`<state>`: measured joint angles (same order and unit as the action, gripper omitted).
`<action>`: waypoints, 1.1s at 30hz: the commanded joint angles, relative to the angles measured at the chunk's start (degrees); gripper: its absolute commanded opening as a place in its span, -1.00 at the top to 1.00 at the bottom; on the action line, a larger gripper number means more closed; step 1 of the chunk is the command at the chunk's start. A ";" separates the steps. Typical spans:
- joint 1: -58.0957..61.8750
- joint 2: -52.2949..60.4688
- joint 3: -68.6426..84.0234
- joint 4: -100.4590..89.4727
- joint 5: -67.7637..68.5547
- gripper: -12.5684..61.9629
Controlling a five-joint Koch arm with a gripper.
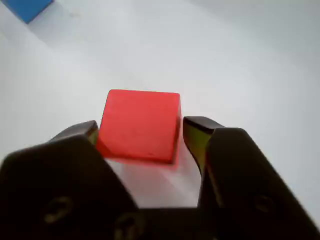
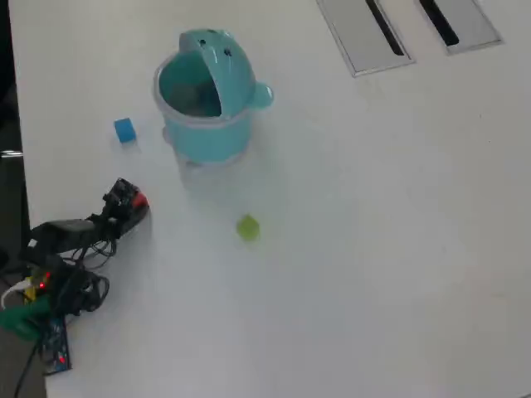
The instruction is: Grasp RGB lego blocks and put them in the bin one by one.
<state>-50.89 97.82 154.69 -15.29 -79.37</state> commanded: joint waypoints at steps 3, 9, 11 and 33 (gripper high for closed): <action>-0.88 -1.58 -3.34 -7.38 3.87 0.15; -0.97 -0.97 -3.87 -9.58 7.21 0.27; -0.44 1.41 -4.57 -9.58 8.44 0.32; 1.93 20.74 -44.65 20.83 10.37 0.32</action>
<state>-49.39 117.69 115.66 5.80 -67.32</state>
